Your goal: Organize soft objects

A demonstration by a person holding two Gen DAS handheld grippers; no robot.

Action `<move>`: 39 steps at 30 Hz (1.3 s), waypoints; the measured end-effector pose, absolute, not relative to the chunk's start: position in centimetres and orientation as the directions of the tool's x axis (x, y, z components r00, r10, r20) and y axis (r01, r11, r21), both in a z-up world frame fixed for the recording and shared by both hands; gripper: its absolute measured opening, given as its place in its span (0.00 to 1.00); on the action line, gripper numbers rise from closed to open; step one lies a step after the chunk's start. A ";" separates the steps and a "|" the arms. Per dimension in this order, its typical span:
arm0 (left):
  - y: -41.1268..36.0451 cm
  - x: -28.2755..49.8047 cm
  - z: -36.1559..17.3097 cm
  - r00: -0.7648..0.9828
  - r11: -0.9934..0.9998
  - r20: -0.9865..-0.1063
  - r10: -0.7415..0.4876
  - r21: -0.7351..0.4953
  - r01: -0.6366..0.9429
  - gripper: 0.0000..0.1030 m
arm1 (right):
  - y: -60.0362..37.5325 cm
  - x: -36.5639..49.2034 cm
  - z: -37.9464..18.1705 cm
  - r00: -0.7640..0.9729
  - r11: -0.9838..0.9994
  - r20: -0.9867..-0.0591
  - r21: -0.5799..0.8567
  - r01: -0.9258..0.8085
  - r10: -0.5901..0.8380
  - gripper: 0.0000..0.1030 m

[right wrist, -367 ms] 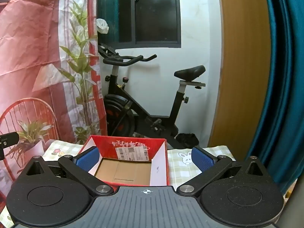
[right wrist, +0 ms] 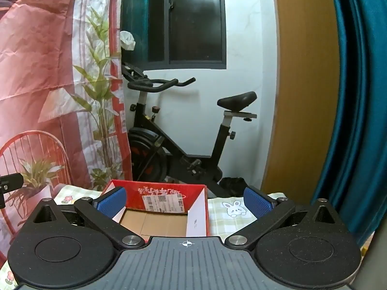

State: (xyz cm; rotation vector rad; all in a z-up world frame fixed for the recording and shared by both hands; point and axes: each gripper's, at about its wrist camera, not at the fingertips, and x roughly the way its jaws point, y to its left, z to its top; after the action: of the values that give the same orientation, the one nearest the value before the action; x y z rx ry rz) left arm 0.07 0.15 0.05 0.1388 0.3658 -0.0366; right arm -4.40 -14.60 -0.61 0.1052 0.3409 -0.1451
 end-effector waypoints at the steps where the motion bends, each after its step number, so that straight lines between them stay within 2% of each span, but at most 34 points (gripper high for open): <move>1: 0.2 0.2 0.0 0.933 0.990 -0.359 -0.008 0.127 0.058 1.00 | -14.9 -4.4 -0.7 0.933 0.984 -0.339 0.079 0.158 -0.122 1.00; 6: 0.4 0.2 0.1 0.931 0.991 -0.364 -0.008 0.121 0.056 1.00 | -17.3 -4.7 -1.7 0.933 0.984 -0.340 0.088 0.153 -0.115 1.00; 8: 0.3 0.3 0.1 0.930 0.991 -0.367 -0.009 0.121 0.058 1.00 | -14.2 -3.7 -0.7 0.927 0.984 -0.349 0.063 0.169 -0.137 1.00; 39: 0.1 0.3 -0.3 0.924 0.992 -0.382 -0.015 0.111 0.062 1.00 | -14.3 -3.7 -0.6 0.925 0.983 -0.354 0.068 0.173 -0.138 1.00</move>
State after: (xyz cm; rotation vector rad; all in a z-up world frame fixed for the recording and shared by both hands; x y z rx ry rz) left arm 0.35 0.14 -0.26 0.1221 0.3901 -0.0392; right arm -3.65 -14.27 -0.59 0.0991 0.3559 -0.1600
